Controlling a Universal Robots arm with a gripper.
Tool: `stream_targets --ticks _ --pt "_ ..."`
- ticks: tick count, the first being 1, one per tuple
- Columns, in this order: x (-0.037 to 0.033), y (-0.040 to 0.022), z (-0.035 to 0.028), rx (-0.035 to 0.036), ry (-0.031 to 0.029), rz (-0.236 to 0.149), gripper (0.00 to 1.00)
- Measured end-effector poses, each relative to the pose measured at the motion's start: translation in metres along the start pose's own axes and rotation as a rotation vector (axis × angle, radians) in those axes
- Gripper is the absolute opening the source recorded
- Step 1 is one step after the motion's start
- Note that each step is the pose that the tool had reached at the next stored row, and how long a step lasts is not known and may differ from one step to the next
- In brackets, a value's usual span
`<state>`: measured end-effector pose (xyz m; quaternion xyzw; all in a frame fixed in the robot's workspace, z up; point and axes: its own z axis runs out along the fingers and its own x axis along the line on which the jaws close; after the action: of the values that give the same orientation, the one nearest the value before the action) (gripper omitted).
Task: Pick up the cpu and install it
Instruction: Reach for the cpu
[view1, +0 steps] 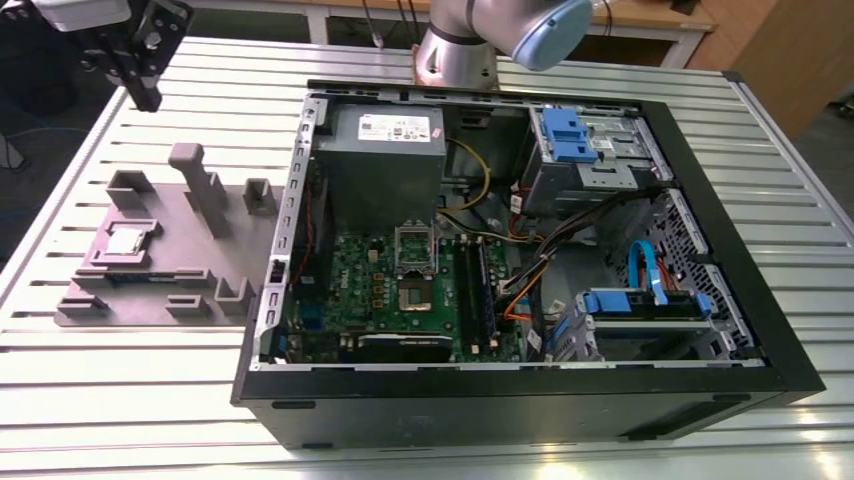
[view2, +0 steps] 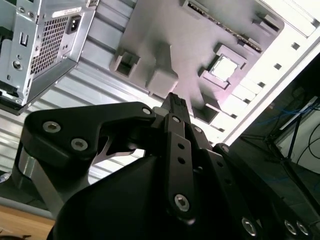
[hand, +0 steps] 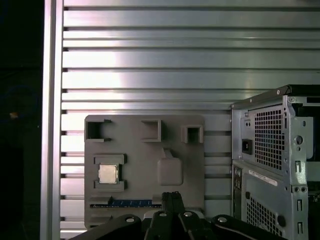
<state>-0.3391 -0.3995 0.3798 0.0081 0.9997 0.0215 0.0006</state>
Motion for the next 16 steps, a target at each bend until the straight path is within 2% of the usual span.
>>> stream_targets --ticks 2,6,10,16 --pt "0.0019 0.0 0.0002 0.0 0.001 0.0 0.11" --pt "0.0076 -0.0002 0.0012 0.0002 0.0099 0.0 0.11" --pt "0.0211 -0.0005 0.0024 0.0003 0.0156 0.0 0.11" --pt "0.0399 -0.0018 0.0045 0.0003 0.0174 0.0 0.11"
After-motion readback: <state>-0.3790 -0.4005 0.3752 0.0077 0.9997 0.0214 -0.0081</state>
